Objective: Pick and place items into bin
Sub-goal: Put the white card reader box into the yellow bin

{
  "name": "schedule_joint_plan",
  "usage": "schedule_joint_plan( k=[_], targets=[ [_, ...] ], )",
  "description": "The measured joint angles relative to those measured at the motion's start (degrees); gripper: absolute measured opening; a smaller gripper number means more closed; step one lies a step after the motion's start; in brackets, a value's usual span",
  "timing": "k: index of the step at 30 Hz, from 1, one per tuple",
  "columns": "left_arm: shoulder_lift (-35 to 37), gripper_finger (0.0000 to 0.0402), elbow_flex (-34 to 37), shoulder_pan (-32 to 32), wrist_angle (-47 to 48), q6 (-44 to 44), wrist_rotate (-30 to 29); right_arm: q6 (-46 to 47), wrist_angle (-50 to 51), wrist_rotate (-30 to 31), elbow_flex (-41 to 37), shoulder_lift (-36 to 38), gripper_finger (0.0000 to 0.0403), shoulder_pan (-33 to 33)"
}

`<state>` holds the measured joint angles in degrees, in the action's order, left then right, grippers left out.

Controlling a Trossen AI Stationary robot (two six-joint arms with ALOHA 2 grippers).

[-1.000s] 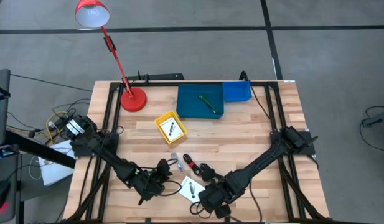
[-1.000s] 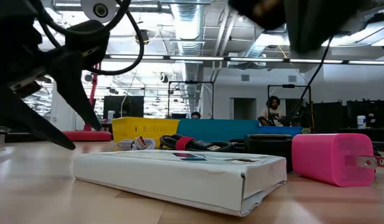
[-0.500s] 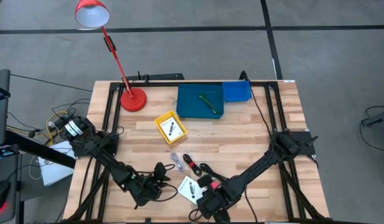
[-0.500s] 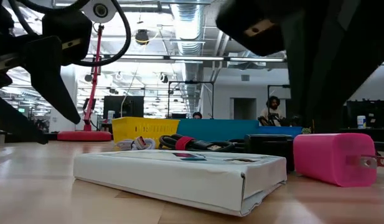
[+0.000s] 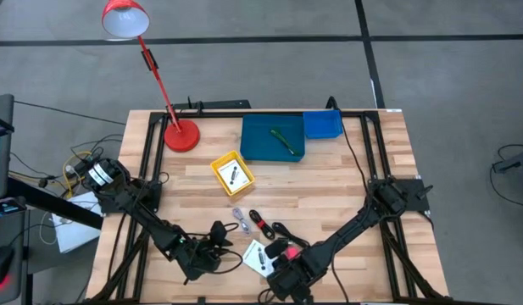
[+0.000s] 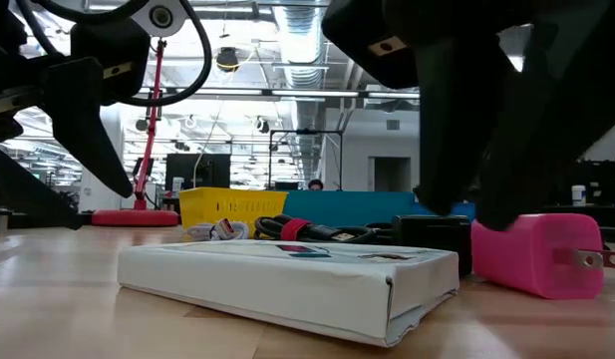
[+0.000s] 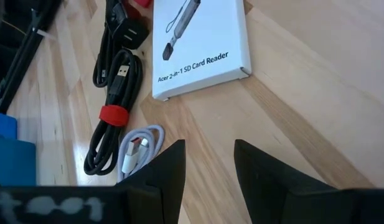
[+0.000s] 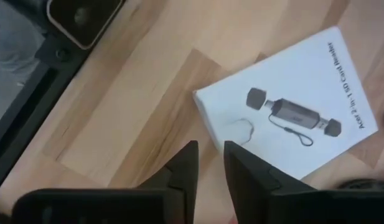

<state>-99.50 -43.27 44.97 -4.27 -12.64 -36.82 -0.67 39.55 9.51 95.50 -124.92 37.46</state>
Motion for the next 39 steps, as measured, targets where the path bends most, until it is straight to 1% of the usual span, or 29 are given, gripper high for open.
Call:
schedule_joint_plan(
  k=[3, 8, 17, 24, 29, 33, 39],
  targets=[
    [0.0, 0.013, 0.0, 0.0, 0.0, 0.1, 0.0, -1.0, -0.2, -0.1, 0.0, 0.0, 0.0087, -0.4],
    [0.0, 0.013, 0.0, 0.0, 0.0, 0.5, 0.0, -6.2, -1.7, 0.0, 0.0, 0.0, 0.0103, -0.6],
    [0.0, 0.013, 0.0, 0.0, 0.0, 1.5, 0.0, -8.6, -2.0, -0.1, 0.0, 0.0, 0.0125, -1.4],
    [0.0, 0.013, 0.0, 0.0, 0.0, 1.5, 0.0, -9.0, -2.1, -0.4, -0.1, 0.0, 0.013, -2.4],
    [0.0, 0.013, 0.0, 0.0, 0.0, 1.5, 0.0, -9.4, -2.3, -1.0, -1.5, 0.0, 0.0131, -2.7],
    [0.0, 0.013, 0.0, 0.0, 0.0, 1.5, 0.2, -9.4, -3.9, -2.0, -3.3, 0.0, 0.0134, -2.7],
    [0.0, 0.013, 0.0, 0.0, 0.0, 1.5, 0.4, -9.4, -7.5, -2.1, -5.2, 0.0, 0.0137, -2.7]
  ],
)
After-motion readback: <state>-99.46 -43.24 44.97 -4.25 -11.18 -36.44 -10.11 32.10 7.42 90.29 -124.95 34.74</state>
